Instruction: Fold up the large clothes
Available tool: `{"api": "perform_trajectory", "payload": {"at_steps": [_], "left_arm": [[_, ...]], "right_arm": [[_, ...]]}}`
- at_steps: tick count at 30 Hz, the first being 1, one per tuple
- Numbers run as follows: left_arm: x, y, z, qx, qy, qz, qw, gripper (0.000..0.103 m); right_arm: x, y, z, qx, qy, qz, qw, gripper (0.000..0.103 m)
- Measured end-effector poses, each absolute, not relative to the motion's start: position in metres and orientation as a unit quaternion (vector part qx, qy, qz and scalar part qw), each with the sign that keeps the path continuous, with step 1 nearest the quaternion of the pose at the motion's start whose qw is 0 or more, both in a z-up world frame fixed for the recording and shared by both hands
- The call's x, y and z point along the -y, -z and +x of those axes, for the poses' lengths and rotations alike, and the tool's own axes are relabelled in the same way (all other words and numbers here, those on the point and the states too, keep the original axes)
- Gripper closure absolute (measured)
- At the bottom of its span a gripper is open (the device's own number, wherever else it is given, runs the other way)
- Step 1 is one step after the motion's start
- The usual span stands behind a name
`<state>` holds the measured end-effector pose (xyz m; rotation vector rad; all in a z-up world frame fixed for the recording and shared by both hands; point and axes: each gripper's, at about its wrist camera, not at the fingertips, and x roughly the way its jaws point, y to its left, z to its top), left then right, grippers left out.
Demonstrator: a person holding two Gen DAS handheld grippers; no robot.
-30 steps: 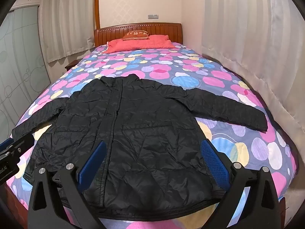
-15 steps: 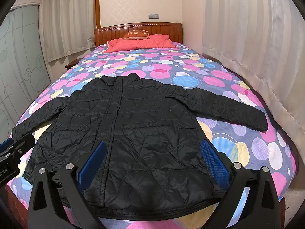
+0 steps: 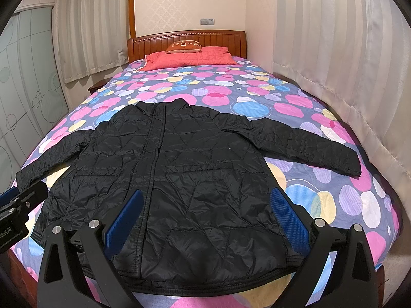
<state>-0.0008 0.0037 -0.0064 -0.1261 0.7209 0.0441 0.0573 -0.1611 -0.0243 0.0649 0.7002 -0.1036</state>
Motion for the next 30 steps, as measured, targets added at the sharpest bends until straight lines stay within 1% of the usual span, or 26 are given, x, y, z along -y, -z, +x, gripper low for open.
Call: {"api": "perform_trajectory", "payload": {"at_steps": [30], "left_arm": [[-0.0042, 0.0127, -0.0026, -0.355, -0.023, -0.062, 0.932, 0.002]], "right_arm": [[0.1609, 0.0268, 0.0578, -0.343, 0.051, 0.031, 0.937, 0.005]]}}
